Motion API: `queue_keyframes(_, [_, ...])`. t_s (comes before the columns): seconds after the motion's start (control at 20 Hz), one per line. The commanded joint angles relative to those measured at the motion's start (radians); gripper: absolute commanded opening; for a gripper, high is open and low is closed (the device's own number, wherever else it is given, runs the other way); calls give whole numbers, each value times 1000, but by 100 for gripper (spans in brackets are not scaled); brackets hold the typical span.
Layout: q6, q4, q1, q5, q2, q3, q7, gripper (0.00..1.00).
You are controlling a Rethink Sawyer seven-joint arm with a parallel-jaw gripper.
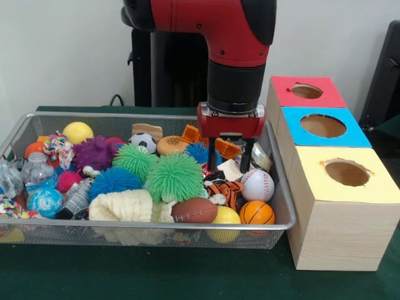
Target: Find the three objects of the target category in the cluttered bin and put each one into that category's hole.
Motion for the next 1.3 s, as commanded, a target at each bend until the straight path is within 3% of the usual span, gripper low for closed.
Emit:
queue_keyframes(0.05, [-84, -106, 4, -25, 113, 45, 80, 100])
queue_keyframes(0.85, [-171, -168, 81, -14, 226, -49, 139, 100])
queue_keyframes(1.0, [-133, -171, 104, -15, 235, -89, 139, 100])
queue_keyframes(1.3, [40, -173, 115, -3, 232, -115, 88, 100])
